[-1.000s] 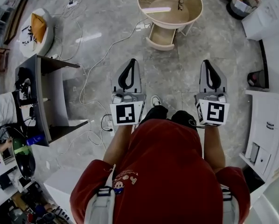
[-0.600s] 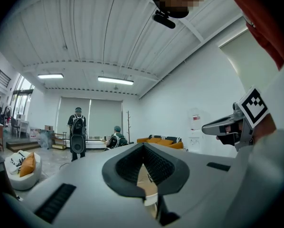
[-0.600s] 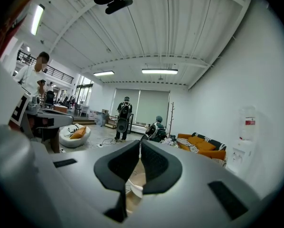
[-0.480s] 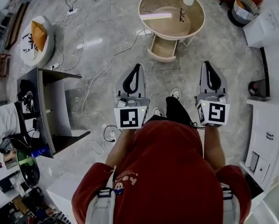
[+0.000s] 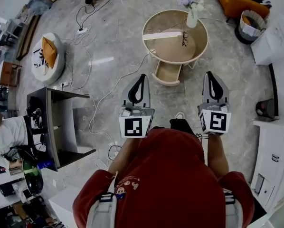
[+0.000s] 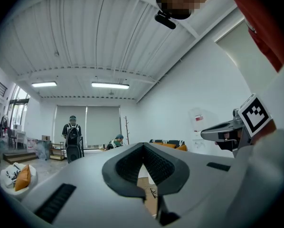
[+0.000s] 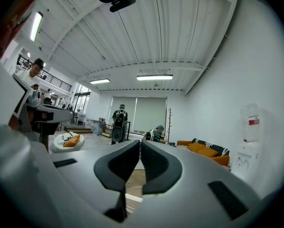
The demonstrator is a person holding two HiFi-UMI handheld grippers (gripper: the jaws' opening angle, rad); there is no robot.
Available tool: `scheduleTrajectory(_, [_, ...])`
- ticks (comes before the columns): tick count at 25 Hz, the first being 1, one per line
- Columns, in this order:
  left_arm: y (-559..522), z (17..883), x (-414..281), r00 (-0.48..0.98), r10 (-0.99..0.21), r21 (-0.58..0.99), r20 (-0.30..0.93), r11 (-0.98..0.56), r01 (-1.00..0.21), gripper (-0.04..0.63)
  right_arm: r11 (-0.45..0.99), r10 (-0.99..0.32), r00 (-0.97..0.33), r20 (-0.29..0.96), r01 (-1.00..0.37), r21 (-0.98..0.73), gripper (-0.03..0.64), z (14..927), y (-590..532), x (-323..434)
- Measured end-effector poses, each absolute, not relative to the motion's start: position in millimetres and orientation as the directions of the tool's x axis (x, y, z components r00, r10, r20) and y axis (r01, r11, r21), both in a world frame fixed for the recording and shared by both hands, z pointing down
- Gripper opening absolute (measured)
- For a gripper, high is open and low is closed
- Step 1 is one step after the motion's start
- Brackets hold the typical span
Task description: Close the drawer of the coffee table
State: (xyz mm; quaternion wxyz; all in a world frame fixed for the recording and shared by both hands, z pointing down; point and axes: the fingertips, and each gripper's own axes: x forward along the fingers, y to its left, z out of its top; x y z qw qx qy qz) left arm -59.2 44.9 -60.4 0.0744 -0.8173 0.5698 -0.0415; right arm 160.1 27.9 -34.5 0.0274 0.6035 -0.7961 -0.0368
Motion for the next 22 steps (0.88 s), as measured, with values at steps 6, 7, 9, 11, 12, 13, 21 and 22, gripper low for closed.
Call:
scheduleTrajectory(6, [18.3,-68.1,-6.1,0.379,-0.925,-0.202,-0.027,-0.366,-0.908,0.012,0.270,-0.962,-0.273,-0.023,-0.958,0.096,0.026,-26.5,-1.1,195.0])
scheduleTrajectory(7, [15.1,-65.0,0.4,0.380,-0.925,-0.217,-0.015,-0.368,-0.904,0.012,0.267,-0.963,-0.270,-0.027,-0.960,0.084,0.026,-24.5,-3.7,200.3])
scheduleTrajectory(9, [7.2,-61.9,11.1,0.386,-0.923,-0.231,-0.006,-0.374,-0.898,0.014,0.262,-0.964,-0.265,-0.030,-0.961,0.086,0.026,-23.4,-8.9,209.6])
scheduleTrajectory(11, [2.8,-61.1,20.9,0.403,-0.915,-0.241,-0.017,-0.387,-0.890,0.013,0.263,-0.963,-0.267,-0.033,-0.960,0.095,0.026,-23.8,-10.1,216.6])
scheduleTrajectory(12, [2.2,-59.0,24.8,0.410,-0.912,-0.241,-0.017,-0.394,-0.887,0.013,0.262,-0.963,-0.267,-0.036,-0.960,0.097,0.026,-23.6,-10.2,219.5])
scheduleTrajectory(13, [1.6,-56.3,27.6,0.415,-0.909,-0.237,-0.015,-0.400,-0.885,0.014,0.259,-0.964,-0.263,-0.039,-0.961,0.097,0.026,-23.4,-10.7,221.7])
scheduleTrajectory(21, [-6.3,-35.8,30.8,0.443,-0.896,-0.229,0.016,-0.435,-0.871,0.014,0.211,-0.975,-0.216,-0.052,-0.974,0.088,0.026,-20.3,-8.3,228.2])
scheduleTrajectory(22, [-7.8,-33.7,31.1,0.445,-0.895,-0.224,0.019,-0.438,-0.871,0.014,0.206,-0.976,-0.211,-0.045,-0.974,0.089,0.026,-18.3,-8.7,229.8])
